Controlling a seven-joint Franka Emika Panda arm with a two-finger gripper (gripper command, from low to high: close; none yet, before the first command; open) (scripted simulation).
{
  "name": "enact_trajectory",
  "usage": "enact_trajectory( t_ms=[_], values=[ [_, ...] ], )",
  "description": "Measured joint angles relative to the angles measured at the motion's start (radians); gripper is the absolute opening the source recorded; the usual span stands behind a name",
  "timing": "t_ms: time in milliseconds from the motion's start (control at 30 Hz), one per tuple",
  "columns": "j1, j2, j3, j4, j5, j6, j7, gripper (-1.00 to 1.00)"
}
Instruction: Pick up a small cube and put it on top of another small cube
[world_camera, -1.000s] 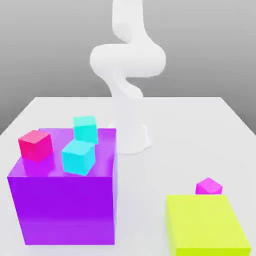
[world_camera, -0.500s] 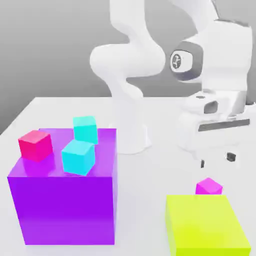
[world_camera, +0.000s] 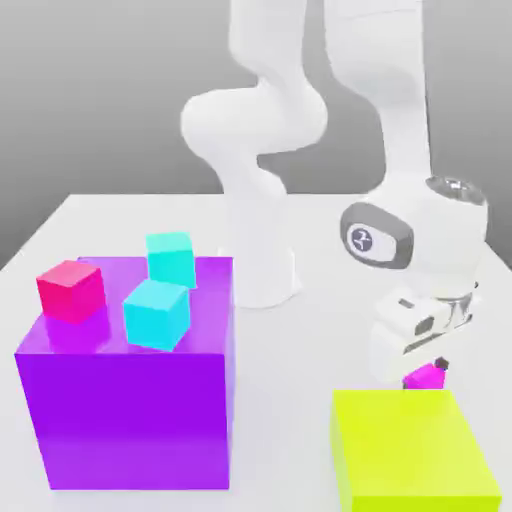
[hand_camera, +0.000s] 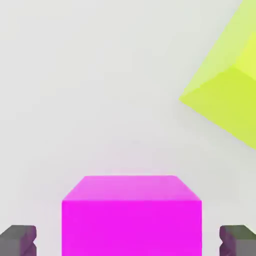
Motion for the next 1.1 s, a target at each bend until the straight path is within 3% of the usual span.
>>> enact_trajectory(
  t_ms=[233,533,1100],
  values=[
    [-0.024,-0.019,0.027,-0.003,0.013,-0.015,-0.008,-1.0],
    [-0.131,-0.23,0.196,-0.05,0.273,-0.172,-0.204,-1.0],
    [-0.656,-0.588,-0.133,0.305,0.427,-0.799,0.344,-1.0]
  ],
)
